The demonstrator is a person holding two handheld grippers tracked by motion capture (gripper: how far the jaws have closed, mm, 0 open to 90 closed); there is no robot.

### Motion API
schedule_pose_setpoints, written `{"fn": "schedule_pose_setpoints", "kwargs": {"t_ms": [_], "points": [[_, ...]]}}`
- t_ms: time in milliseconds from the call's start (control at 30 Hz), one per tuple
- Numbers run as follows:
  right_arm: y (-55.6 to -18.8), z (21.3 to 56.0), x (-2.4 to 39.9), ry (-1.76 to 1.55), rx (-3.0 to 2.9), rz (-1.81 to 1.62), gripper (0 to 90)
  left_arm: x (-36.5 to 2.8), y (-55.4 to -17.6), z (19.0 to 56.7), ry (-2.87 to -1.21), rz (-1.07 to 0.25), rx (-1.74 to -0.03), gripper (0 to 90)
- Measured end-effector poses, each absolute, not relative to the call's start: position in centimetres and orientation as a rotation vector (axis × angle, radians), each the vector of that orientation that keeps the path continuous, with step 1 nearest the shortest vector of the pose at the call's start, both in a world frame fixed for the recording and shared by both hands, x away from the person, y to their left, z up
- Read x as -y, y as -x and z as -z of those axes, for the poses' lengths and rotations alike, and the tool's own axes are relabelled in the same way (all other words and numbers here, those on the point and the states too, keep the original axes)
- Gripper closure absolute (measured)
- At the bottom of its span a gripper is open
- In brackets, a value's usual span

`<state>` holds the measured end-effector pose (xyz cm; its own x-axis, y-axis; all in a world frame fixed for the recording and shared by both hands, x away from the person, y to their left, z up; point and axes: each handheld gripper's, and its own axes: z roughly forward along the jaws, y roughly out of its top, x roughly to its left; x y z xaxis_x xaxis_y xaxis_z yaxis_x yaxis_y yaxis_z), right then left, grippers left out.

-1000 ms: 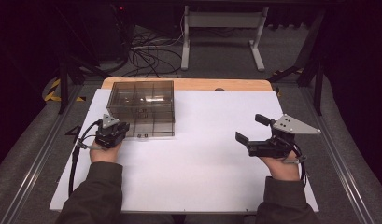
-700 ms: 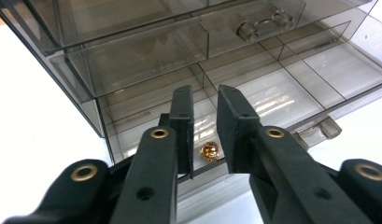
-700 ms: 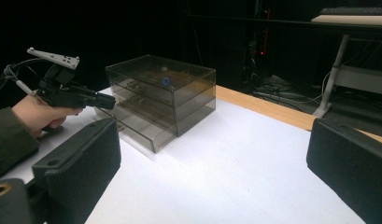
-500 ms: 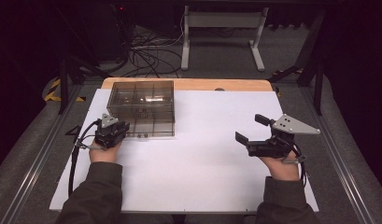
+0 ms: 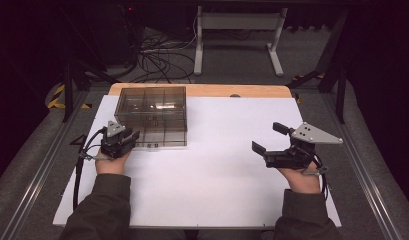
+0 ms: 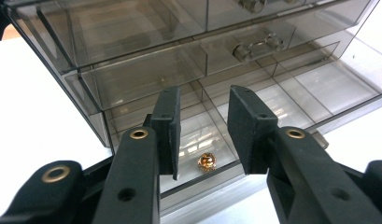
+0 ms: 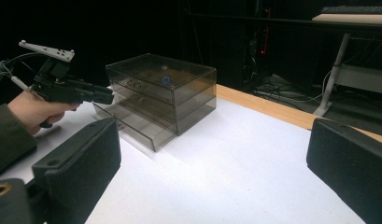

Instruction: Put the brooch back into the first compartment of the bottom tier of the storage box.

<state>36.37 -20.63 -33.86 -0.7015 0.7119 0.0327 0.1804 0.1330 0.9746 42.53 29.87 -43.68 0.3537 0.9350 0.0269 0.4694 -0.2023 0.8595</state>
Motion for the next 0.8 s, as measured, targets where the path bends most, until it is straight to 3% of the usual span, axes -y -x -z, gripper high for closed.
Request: {"fn": "schedule_pose_setpoints", "kwargs": {"t_ms": [800], "points": [[-36.4, 33.9, 20.6, -0.868, -1.977, -1.593, 3.7, -28.7, -40.7, 40.7, -1.756, -0.745, -1.13, 37.7]]}}
